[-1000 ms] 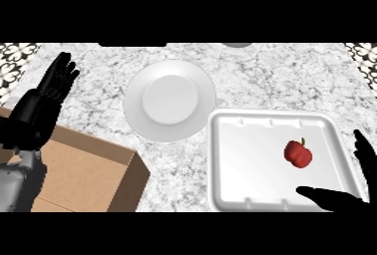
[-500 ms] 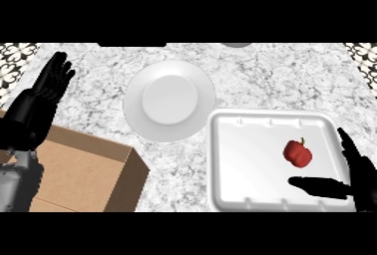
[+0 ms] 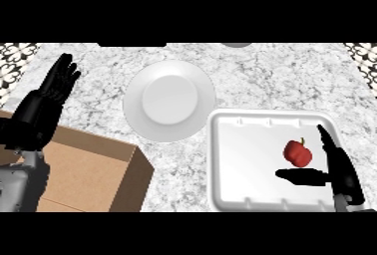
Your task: Pick the bell pepper from the tray and place it in the plate
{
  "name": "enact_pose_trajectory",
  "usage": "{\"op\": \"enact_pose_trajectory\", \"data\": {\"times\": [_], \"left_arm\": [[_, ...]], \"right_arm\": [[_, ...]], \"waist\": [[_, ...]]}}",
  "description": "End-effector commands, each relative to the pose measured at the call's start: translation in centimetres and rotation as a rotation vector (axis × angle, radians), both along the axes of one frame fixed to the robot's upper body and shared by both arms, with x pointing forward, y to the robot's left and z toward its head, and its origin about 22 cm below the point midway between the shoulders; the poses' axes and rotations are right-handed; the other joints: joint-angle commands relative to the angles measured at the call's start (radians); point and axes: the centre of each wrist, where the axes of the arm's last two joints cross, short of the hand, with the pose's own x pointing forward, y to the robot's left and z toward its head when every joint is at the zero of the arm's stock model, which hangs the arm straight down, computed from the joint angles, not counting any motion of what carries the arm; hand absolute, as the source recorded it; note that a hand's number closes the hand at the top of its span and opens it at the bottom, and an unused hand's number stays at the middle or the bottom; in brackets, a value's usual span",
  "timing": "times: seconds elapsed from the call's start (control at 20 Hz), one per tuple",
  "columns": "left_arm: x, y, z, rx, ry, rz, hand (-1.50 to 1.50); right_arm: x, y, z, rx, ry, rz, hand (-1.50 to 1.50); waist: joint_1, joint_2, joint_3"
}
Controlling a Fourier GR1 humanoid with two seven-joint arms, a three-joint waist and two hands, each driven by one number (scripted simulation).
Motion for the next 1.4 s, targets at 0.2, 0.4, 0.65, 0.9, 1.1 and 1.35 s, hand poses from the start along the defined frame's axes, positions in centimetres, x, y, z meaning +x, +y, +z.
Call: {"op": "enact_pose_trajectory", "data": {"times": [0.2,0.4,0.65,0.9,1.1,1.35], "left_arm": [[0.1,1.2,0.2,0.011,-0.004,0.012,0.0],[-0.6,-0.1,0.5,0.002,-0.021,0.007,0.0],[-0.4,-0.8,-0.7,-0.007,-0.009,0.004,0.0],[0.0,0.0,0.9,0.005,-0.011,-0.014,0.0],[0.7,-2.5,1.1,-0.001,-0.032,-0.095,0.0],[1.2,-3.7,1.9,0.004,-0.06,-0.159,0.0]], "right_arm": [[2.1,0.9,-2.2,0.012,0.054,0.011,-1.5],[3.3,0.6,-3.7,-0.033,0.095,0.026,-1.5],[3.2,0.8,-4.1,-0.178,-0.14,-0.116,1.5],[3.1,-1.0,-3.0,-0.308,-0.243,-0.203,1.5],[8.5,-4.0,3.1,-0.672,-0.24,0.34,1.5],[11.2,-5.2,7.6,-0.878,-0.279,0.691,1.5]], "waist": [[0.0,0.0,0.0],[0.002,0.0,0.0],[0.001,0.001,0.0],[-0.003,-0.001,0.0],[0.108,0.031,0.0],[0.174,0.052,0.004]]}}
